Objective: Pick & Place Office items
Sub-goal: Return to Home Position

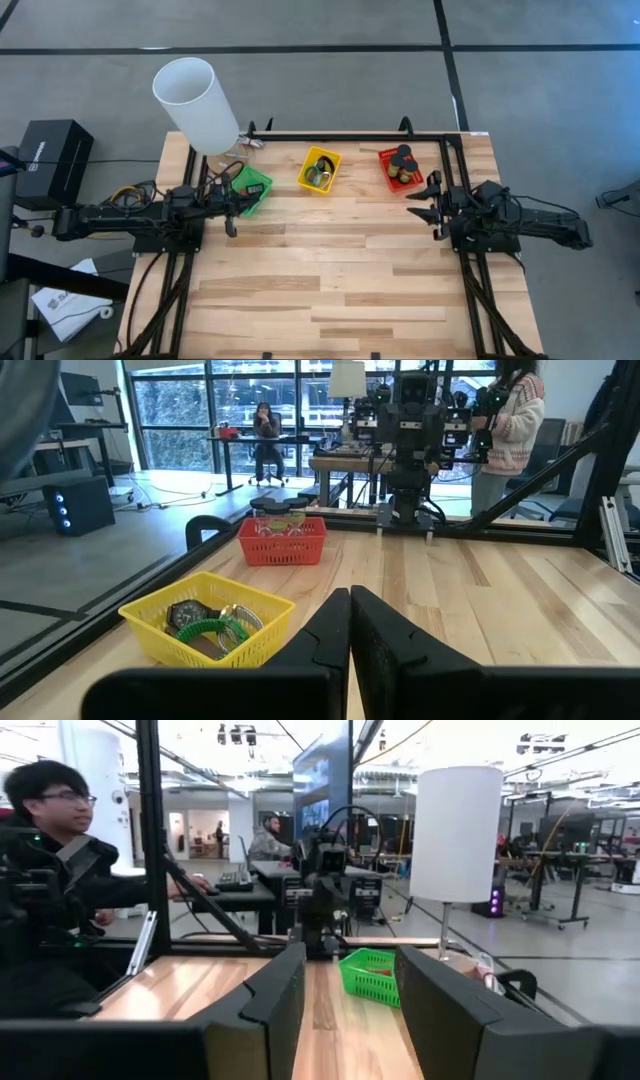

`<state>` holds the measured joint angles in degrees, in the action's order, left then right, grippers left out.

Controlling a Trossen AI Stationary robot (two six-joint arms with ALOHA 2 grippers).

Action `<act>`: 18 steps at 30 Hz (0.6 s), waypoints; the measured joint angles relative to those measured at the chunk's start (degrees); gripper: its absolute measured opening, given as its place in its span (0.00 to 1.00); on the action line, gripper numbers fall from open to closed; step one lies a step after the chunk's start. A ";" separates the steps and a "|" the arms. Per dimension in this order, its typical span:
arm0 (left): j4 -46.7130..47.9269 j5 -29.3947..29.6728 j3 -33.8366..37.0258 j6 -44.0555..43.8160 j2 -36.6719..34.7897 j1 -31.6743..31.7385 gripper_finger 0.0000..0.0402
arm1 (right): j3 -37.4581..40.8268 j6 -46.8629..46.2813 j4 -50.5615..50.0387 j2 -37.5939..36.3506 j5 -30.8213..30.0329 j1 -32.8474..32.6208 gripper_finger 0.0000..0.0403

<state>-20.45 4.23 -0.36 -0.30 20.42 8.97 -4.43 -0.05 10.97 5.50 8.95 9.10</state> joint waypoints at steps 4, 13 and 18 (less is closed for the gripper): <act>-0.26 0.00 0.00 0.00 -0.01 -0.02 0.01 | 1.00 0.00 -2.67 -3.43 0.00 -0.82 0.37; -0.29 -0.02 0.00 0.00 0.01 -0.02 0.01 | 3.02 0.00 -2.97 -5.38 0.00 -1.18 0.37; -0.39 -0.01 0.00 0.00 0.00 -0.01 0.01 | 3.20 -0.02 -2.86 -5.38 0.00 -1.18 0.37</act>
<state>-20.83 4.22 -0.36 -0.30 20.41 8.96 -1.23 -0.07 8.11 0.12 8.95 7.92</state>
